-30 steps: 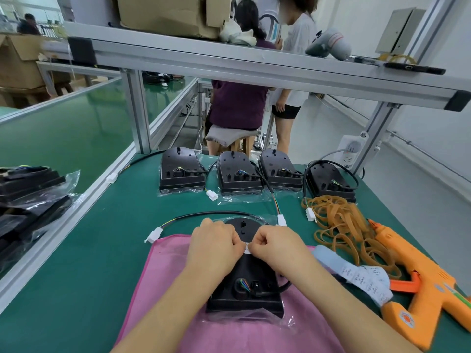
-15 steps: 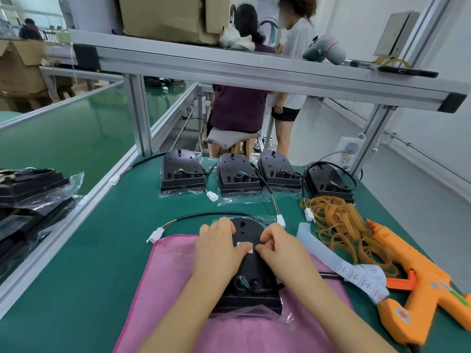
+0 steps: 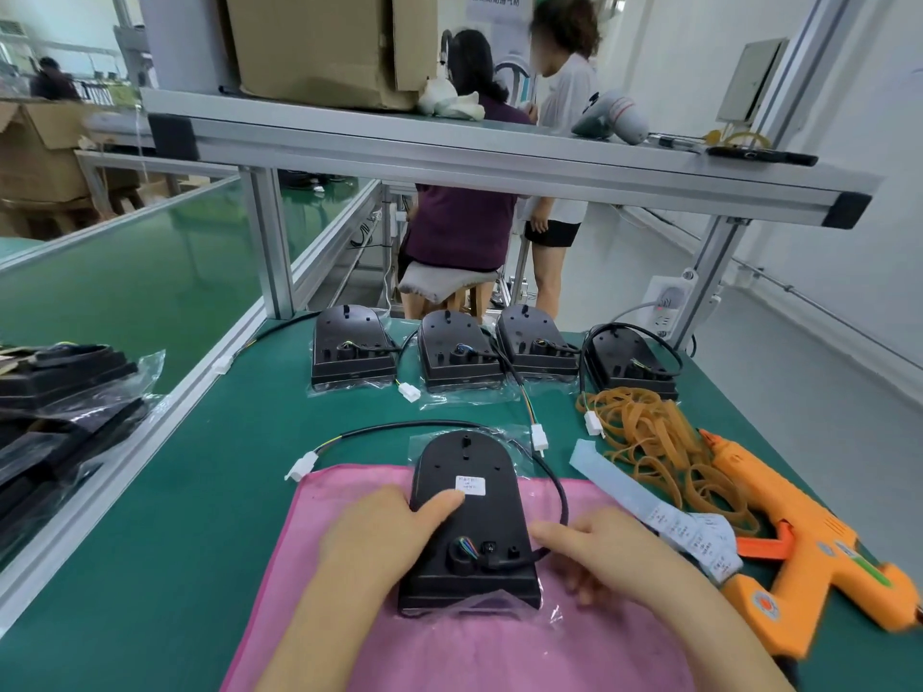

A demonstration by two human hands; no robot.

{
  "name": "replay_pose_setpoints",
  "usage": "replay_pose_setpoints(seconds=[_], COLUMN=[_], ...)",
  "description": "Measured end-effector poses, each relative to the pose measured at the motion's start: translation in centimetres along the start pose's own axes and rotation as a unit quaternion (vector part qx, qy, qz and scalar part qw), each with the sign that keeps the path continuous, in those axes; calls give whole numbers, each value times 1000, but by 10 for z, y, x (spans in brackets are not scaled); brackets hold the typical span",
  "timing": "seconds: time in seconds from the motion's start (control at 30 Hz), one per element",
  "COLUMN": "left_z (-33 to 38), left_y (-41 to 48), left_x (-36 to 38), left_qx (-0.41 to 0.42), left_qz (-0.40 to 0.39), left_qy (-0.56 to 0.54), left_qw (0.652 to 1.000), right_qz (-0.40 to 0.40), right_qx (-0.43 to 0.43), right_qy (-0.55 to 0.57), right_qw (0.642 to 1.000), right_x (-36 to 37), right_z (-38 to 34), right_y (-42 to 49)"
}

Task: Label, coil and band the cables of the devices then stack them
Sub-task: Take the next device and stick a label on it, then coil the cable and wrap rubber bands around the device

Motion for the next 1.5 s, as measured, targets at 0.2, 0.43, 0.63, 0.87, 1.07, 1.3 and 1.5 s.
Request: replay_pose_setpoints(seconds=[0.2, 0.43, 0.63, 0.87, 1.07, 1.3, 1.5], left_z=[4, 5, 4, 6, 13, 17, 17], left_y=[-4, -3, -3, -2, -7, -8, -9], left_x=[-2, -1, 7, 6, 1, -4, -1], left_qx=[14, 24, 18, 10, -2, 41, 67], left_qz=[-29, -42, -56, -52, -35, 36, 58], left_qy=[-52, -102, -219, -316, -499, -521, -509], left_qw=[998, 994, 974, 947, 866, 852, 856], right_qz=[-24, -7, 13, 3, 8, 39, 47], right_qx=[-47, -132, -158, -154, -207, -255, -299], right_qy=[236, 280, 332, 386, 426, 388, 331], right_qw=[970, 951, 930, 909, 881, 885, 894], right_x=[12, 22, 31, 37, 20, 13, 10], right_z=[-11, -28, -23, -16, -36, -58, -66], right_y=[-8, -6, -1, -5, -17, -21, -26])
Point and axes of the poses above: each hand's wrist, its own y-axis towards the middle knuckle, its own x-axis out of the palm, z = x × y, the point moved 3 cm from there along y, towards the middle knuckle, and after that the axes turned 15 degrees about y, right-handed, at the moved point
